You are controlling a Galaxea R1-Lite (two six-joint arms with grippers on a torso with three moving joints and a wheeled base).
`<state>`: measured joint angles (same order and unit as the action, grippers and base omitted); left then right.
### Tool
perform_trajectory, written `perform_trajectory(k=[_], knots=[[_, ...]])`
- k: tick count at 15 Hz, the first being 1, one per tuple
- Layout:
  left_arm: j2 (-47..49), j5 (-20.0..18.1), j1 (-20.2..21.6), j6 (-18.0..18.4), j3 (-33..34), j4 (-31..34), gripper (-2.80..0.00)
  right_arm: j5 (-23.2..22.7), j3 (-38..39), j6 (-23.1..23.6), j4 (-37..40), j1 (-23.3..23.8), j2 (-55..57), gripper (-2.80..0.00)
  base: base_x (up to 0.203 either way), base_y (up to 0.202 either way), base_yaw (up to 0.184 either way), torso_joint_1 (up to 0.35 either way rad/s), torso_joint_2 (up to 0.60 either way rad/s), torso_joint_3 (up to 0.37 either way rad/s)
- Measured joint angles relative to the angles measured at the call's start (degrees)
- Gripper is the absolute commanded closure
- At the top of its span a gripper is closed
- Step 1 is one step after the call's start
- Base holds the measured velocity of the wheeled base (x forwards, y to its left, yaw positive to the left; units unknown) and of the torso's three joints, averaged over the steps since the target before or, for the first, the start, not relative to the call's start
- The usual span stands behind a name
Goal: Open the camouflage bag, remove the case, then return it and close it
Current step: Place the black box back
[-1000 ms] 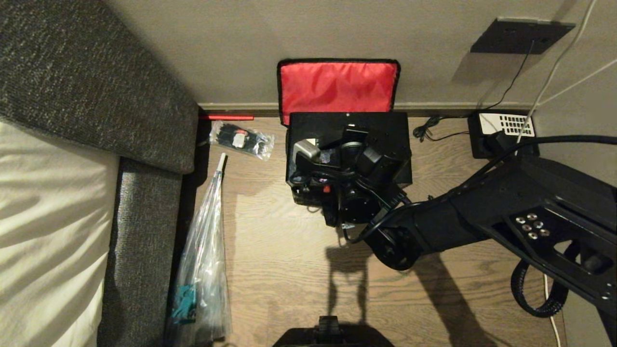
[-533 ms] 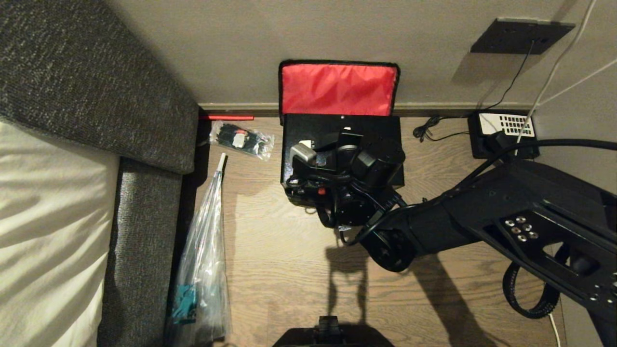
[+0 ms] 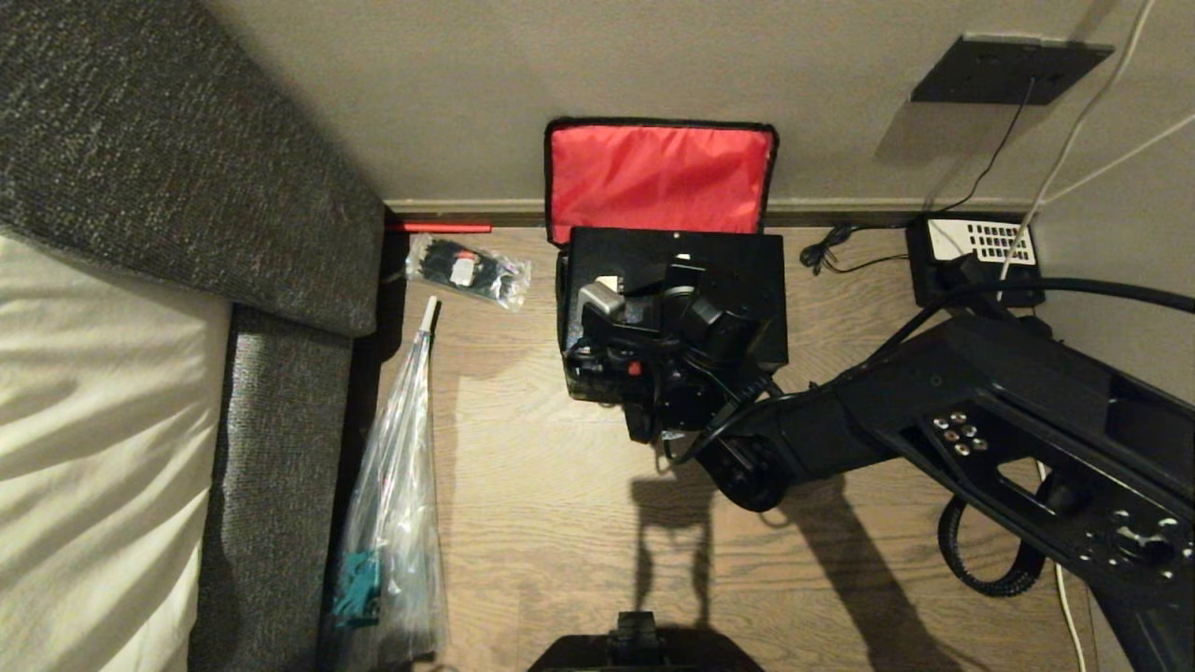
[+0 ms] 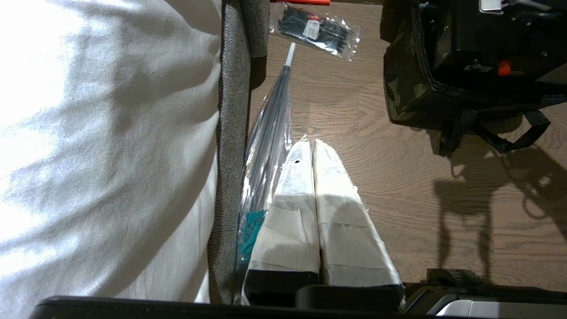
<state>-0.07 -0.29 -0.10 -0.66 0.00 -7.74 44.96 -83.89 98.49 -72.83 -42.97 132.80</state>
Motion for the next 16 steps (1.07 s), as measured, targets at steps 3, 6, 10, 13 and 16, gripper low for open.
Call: perform_trajectory(k=[3,6,10,13,16], knots=[[0.0,-0.02,0.02,-0.02,0.0,0.0,0.0,0.02,-0.84,-0.22,0.32,0.63,1.25,0.0,0.0,0.0,0.0,0.0,0.0,0.0],[0.0,-0.02,0.0,-0.02,0.0,-0.02,0.0,0.02,-0.96,-1.16,1.0,0.74,2.16,0.0,0.0,0.0,0.0,0.0,0.0,0.0],[0.0,0.0,0.0,-0.02,0.0,0.0,0.0,-0.01,-1.64,-1.19,1.08,1.32,3.56,0.0,0.0,0.0,0.0,0.0,0.0,0.0],[0.0,-0.02,0.0,0.0,0.0,0.0,0.0,0.02,-2.91,-1.36,1.05,1.54,4.93,0.0,0.0,0.0,0.0,0.0,0.0,0.0],[0.0,0.0,0.0,-0.02,0.0,-0.01,0.0,-0.01,-3.92,-1.72,1.22,1.65,6.3,0.0,0.0,0.0,0.0,0.0,0.0,0.0]])
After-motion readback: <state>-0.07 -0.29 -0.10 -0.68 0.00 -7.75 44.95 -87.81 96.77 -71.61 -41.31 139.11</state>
